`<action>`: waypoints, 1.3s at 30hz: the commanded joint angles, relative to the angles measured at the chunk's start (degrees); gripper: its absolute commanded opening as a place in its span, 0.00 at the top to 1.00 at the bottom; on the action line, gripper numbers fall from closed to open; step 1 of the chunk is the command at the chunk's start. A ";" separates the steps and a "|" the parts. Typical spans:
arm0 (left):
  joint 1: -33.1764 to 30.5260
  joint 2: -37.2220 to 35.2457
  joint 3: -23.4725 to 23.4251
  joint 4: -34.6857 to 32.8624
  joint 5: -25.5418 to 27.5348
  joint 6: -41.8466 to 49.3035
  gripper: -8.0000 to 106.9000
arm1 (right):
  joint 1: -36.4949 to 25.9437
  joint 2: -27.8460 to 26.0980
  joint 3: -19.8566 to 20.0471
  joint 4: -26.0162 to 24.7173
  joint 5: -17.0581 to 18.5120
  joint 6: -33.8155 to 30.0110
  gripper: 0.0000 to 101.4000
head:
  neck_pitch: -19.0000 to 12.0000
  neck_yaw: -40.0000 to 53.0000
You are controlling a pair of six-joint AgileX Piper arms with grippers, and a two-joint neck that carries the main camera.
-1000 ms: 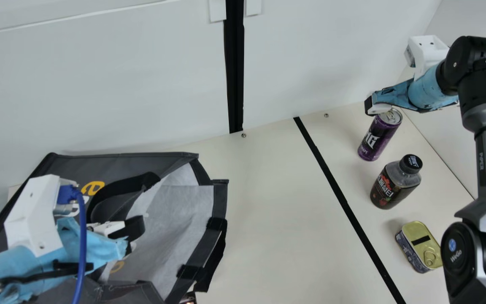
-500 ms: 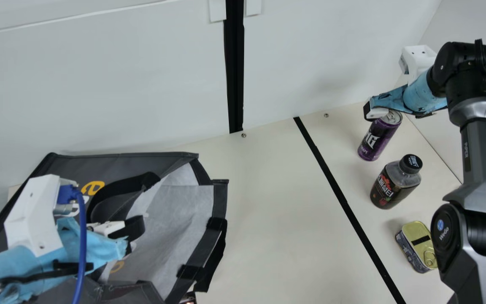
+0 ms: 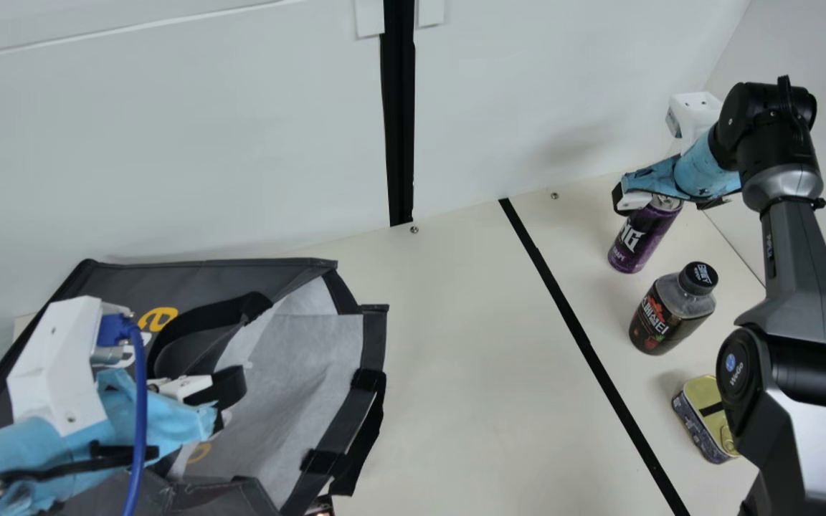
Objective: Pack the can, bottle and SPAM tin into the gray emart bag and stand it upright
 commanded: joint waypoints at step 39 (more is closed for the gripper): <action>0.00 0.00 0.00 0.00 0.00 0.00 1.00 | 0.88 2.79 -7.13 2.52 0.11 -6.93 1.00 | -1.30 -0.14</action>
